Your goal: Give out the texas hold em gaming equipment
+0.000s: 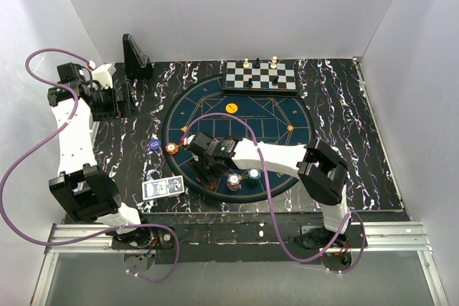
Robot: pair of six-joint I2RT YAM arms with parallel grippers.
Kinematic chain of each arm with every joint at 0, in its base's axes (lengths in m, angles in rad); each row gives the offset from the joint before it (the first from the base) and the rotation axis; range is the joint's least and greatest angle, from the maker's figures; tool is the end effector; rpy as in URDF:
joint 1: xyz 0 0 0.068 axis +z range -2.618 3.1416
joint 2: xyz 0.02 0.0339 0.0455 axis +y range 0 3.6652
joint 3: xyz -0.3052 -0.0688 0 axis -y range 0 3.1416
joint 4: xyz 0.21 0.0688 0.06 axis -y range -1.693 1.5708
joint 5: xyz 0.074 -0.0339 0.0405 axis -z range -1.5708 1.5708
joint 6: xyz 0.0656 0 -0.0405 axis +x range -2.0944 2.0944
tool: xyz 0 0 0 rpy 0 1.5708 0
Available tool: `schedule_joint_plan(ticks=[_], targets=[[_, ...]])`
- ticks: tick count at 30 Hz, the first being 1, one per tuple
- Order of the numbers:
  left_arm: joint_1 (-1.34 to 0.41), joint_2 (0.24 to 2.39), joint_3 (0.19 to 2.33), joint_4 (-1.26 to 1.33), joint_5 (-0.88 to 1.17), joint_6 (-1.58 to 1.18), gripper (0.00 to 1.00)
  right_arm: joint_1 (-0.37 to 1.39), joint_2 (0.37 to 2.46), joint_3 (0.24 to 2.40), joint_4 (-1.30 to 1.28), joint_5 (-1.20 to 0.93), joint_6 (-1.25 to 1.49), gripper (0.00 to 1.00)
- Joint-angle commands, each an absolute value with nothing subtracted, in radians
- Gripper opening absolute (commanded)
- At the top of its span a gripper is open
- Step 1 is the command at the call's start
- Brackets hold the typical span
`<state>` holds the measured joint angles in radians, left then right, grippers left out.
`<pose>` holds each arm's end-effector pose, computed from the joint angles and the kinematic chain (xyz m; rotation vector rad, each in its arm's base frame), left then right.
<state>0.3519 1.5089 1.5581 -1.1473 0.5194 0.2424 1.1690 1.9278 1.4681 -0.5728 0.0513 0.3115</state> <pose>0.2624 0.0616 0.3718 0.0230 2.5123 -0.4602 0.1646 0.3788 0.2403 -1.0950 2.4410 0.4471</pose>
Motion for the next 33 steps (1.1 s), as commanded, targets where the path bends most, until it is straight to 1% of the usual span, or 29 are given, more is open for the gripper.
schedule_joint_plan(ticks=[1, 4, 8, 14, 18, 20, 21, 27, 33], targets=[[0.362, 1.463, 1.562, -1.144, 0.520, 0.245, 0.98, 1.180, 1.960, 1.496, -0.572, 0.034, 0.313, 0.61], [0.362, 1.462, 1.566, -1.144, 0.520, 0.247, 0.98, 1.181, 1.976, 1.497, -0.571, 0.037, 0.313, 0.60], [0.362, 1.466, 1.572, -1.146, 0.517, 0.247, 0.98, 1.180, 1.976, 1.493, -0.563, 0.038, 0.316, 0.52], [0.364, 1.467, 1.574, -1.147, 0.515, 0.250, 0.98, 1.180, 1.957, 1.488, -0.554, 0.061, 0.322, 0.35], [0.365, 1.468, 1.568, -1.147, 0.514, 0.252, 0.98, 1.177, 1.913, 1.500, -0.561, 0.118, 0.322, 0.18], [0.367, 1.465, 1.562, -1.146, 0.515, 0.253, 0.98, 1.161, 1.879, 1.502, -0.560, 0.139, 0.322, 0.11], [0.367, 1.465, 1.563, -1.144, 0.515, 0.252, 0.98, 1.151, 1.865, 1.502, -0.560, 0.152, 0.325, 0.10], [0.367, 1.473, 1.565, -1.149, 0.526, 0.253, 0.98, 1.007, 1.807, 1.511, -0.540, 0.146, 0.336, 0.05], [0.368, 1.477, 1.562, -1.155, 0.534, 0.265, 1.00, 0.838, 1.856, 1.549, -0.519, 0.181, 0.324, 0.04]])
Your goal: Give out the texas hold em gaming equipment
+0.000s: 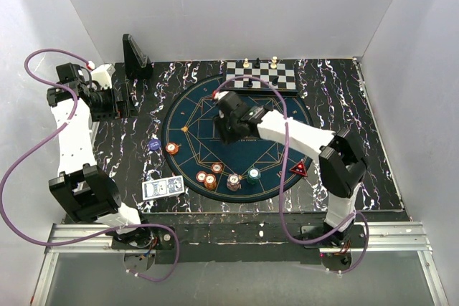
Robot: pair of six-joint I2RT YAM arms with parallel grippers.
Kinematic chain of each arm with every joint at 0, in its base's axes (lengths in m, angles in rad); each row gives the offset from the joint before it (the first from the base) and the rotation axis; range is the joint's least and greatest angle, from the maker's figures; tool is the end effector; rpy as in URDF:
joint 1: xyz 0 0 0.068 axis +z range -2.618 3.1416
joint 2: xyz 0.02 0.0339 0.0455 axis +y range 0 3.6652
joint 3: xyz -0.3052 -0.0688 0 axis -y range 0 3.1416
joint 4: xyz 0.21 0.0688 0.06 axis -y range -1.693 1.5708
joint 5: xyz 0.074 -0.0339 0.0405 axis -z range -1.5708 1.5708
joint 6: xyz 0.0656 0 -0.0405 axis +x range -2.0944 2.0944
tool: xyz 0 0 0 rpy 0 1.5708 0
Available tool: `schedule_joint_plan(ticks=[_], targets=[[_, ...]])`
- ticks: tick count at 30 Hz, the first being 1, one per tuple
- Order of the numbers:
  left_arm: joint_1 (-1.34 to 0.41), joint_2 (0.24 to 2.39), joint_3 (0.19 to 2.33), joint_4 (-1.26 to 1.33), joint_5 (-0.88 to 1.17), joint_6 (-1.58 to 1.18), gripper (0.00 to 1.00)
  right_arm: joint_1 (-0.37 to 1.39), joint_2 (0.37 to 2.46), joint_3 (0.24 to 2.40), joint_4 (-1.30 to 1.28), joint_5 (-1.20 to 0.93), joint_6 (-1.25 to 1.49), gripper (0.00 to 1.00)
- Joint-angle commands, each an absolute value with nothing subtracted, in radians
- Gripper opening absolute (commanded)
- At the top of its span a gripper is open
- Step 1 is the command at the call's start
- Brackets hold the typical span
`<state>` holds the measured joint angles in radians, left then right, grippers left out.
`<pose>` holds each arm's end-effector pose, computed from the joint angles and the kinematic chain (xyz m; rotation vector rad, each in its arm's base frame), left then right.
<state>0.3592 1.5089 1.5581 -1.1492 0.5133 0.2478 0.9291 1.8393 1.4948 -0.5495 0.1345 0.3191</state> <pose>0.2617 0.0638 0.3715 0.0180 2.5153 -0.4488 0.2500 0.3199 0.2849 -0.6917 2.3938 0.3762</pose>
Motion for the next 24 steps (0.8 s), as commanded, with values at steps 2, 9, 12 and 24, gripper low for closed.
schedule_joint_plan(ticks=[2, 9, 12, 24], targets=[[0.368, 1.480, 1.563, -1.158, 0.537, 0.268, 1.00, 0.786, 1.906, 1.581, -0.517, 0.190, 0.324, 0.04], [0.367, 1.502, 1.566, -1.166, 0.564, 0.282, 1.00, 0.644, 2.083, 1.738, -0.515, 0.206, 0.328, 0.04], [0.367, 1.514, 1.574, -1.170, 0.565, 0.291, 1.00, 0.614, 2.149, 1.818, -0.528, 0.210, 0.330, 0.03], [0.367, 1.531, 1.571, -1.177, 0.561, 0.308, 1.00, 0.581, 2.286, 1.965, -0.581, 0.226, 0.318, 0.34]])
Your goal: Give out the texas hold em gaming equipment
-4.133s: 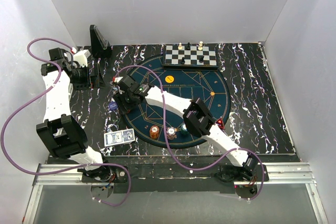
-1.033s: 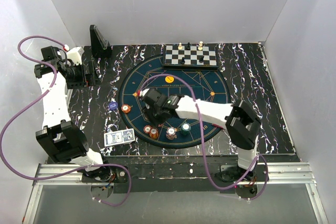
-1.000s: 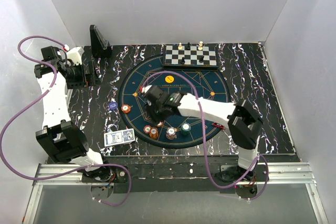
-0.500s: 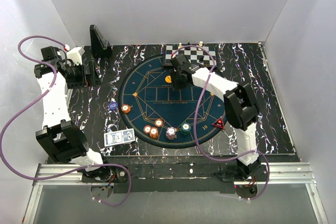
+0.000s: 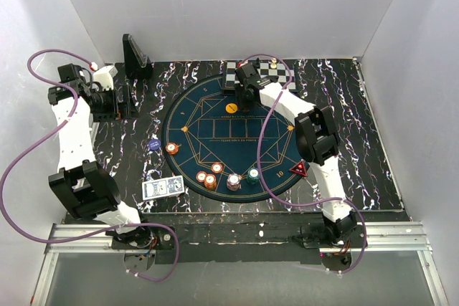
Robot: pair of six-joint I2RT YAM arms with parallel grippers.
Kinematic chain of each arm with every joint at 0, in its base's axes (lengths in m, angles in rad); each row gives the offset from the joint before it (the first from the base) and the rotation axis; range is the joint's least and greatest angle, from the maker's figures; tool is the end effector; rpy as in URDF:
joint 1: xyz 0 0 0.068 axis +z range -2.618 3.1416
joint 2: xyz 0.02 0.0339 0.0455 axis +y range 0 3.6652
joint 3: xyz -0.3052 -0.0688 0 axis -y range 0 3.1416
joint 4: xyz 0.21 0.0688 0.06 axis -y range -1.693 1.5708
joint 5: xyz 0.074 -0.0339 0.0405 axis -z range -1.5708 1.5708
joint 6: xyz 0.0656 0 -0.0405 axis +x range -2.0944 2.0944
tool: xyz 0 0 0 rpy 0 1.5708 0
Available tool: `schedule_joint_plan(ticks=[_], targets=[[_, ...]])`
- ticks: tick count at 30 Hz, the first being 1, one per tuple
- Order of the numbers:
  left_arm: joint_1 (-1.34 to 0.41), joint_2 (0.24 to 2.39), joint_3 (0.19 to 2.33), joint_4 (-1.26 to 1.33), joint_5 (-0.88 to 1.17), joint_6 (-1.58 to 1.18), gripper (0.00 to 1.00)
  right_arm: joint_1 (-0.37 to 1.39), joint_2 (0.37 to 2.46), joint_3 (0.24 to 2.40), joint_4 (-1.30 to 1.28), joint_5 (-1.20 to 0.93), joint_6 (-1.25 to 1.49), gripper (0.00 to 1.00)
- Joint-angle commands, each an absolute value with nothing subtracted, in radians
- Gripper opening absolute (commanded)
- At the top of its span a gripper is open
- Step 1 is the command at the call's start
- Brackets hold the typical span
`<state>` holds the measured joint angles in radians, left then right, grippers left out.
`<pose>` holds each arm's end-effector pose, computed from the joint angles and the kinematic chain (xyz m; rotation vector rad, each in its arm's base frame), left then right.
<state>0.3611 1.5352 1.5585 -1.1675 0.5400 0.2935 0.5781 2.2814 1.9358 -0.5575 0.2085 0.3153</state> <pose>0.2660 0.0644 0.3648 0.0661 2.5331 -0.4867 0.4451 0.2742 0.2216 -0.2329 2.4406 0.1359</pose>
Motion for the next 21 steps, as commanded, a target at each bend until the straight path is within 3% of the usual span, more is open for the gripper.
schedule_joint_plan(ticks=[1, 7, 14, 21], targets=[[0.367, 1.528, 1.571, -1.177, 0.561, 0.310, 1.00, 0.580, 2.280, 1.954, -0.577, 0.227, 0.321, 0.37], [0.367, 1.511, 1.566, -1.178, 0.557, 0.311, 1.00, 0.581, 2.250, 1.936, -0.587, 0.239, 0.318, 0.53], [0.368, 1.482, 1.571, -1.189, 0.551, 0.314, 1.00, 0.581, 2.212, 1.942, -0.610, 0.255, 0.298, 0.82], [0.368, 1.473, 1.578, -1.195, 0.555, 0.311, 1.00, 0.655, 2.030, 1.859, -0.612, 0.238, 0.299, 0.88]])
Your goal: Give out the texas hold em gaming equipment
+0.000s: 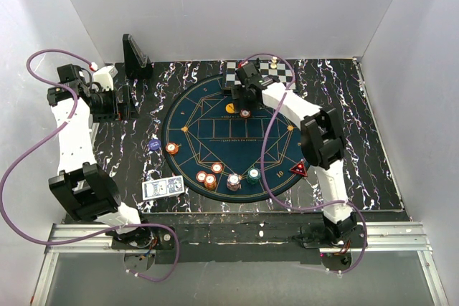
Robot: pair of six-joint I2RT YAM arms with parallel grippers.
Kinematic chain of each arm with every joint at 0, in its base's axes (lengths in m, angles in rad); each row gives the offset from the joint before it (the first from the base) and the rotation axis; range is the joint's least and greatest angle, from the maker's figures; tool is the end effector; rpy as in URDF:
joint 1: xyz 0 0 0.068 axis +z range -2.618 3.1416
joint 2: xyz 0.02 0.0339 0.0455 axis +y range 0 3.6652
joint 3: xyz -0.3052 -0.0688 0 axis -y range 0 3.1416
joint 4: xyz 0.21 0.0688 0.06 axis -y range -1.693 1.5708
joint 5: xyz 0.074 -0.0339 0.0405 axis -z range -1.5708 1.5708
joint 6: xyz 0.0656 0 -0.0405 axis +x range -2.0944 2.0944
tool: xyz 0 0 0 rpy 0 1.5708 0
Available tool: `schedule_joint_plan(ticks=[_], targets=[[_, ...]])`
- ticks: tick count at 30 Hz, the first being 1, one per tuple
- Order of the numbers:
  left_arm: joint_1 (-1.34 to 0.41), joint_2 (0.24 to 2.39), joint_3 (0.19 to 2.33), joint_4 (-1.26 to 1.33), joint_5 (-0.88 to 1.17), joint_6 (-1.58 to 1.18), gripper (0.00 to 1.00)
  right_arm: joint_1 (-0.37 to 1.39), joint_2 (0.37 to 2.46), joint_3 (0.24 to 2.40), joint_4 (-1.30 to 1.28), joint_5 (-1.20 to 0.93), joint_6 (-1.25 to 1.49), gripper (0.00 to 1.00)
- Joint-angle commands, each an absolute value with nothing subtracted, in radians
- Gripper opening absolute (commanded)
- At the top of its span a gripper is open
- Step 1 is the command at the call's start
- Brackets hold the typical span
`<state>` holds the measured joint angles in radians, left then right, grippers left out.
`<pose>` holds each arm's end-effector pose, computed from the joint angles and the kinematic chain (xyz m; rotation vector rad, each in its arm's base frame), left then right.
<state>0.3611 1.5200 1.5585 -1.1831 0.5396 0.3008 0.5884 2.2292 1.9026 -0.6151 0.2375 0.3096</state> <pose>0.2607 0.0624 0.3677 0.0750 2.5325 -0.4836 0.4294 0.2680 0.2330 -0.2487 2.4642 0.0835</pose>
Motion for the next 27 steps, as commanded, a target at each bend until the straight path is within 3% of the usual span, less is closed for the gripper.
schedule_joint_plan(ticks=[1, 13, 27], targets=[[0.368, 1.474, 1.582, -1.198, 0.555, 0.311, 1.00, 0.684, 1.998, 1.841, -0.617, 0.223, 0.296, 0.88], [0.371, 1.454, 1.569, -1.189, 0.541, 0.311, 1.00, 1.126, 1.868, 1.586, -0.657, 0.090, 0.322, 0.91], [0.374, 1.430, 1.552, -1.184, 0.532, 0.318, 1.00, 1.181, 1.979, 1.557, -0.670, 0.054, 0.356, 0.93]])
